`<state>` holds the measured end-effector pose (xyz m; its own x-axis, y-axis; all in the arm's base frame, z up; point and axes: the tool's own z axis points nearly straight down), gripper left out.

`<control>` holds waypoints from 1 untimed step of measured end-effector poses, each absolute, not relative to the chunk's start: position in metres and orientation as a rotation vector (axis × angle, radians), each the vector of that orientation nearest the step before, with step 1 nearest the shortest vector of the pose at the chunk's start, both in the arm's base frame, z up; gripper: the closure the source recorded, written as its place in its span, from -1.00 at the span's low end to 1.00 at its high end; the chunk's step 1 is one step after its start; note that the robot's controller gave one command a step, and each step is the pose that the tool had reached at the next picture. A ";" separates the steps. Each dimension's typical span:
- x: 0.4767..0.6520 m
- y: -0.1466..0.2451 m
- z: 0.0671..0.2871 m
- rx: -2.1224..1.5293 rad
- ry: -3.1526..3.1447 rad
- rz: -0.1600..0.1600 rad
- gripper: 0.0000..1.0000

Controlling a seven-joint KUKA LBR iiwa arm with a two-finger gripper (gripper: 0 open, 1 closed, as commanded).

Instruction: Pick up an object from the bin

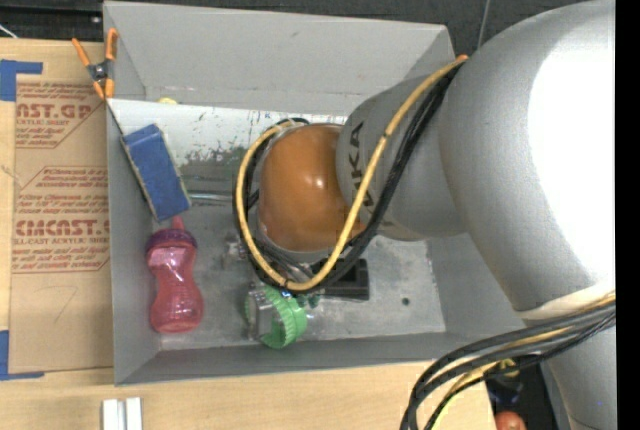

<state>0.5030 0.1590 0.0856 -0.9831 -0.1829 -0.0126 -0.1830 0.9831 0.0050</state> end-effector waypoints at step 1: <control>0.531 0.127 0.080 -0.546 3.080 0.009 -1.00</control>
Offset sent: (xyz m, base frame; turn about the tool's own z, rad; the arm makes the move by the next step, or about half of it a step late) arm 0.0076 -0.0318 -0.0156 -0.1450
